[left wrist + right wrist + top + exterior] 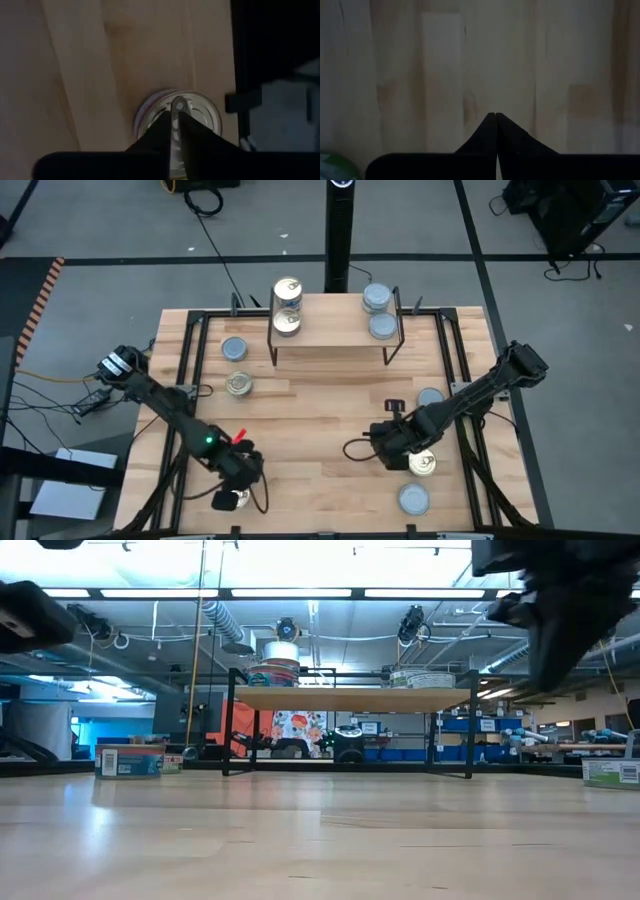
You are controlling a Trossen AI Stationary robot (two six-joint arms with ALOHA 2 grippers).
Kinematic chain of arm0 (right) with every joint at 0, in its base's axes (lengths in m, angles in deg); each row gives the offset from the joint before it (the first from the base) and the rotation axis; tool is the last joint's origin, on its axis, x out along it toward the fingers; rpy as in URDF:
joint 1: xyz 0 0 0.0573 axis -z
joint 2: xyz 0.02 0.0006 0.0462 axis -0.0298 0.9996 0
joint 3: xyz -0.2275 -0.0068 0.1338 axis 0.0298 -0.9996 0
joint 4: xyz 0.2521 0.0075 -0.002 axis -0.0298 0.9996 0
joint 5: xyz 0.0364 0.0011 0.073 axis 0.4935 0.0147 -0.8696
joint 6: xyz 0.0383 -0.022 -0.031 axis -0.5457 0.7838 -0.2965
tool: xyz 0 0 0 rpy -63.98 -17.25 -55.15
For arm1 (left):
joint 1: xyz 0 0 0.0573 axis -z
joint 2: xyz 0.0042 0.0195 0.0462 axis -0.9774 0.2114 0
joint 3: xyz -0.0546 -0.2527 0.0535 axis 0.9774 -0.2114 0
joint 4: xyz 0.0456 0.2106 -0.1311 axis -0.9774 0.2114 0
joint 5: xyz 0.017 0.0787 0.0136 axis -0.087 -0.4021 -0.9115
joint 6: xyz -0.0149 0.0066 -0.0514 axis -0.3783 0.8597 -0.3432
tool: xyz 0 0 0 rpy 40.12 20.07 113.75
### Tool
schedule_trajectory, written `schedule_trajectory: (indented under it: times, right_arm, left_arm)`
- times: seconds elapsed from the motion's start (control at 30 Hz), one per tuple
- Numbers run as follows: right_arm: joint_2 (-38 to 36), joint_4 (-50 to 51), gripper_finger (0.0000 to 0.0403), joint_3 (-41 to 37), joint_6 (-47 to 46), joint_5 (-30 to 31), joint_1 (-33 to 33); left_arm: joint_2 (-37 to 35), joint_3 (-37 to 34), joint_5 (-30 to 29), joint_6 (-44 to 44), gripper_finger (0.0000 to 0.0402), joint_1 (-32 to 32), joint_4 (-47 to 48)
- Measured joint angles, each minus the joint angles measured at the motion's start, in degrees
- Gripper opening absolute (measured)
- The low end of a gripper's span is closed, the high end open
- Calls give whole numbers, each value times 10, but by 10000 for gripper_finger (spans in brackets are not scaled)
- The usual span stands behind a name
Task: Stack canned seafood by type on shelf
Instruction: Stack the blue pink tuna can on the bottom blue pink tuna can on the shelf
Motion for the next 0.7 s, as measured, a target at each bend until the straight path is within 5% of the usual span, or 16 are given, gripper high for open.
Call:
schedule_trajectory:
  times: [0.3, 0.7]
  right_arm:
    - [0, -39, 7, 0, 126, 0, 55]
    - [0, -58, 7, -1, 202, -2, 84]
  left_arm:
    - [7, 0, -55, -165, 122, 35, 72]
    - [16, -18, -58, -175, 115, 39, 79]
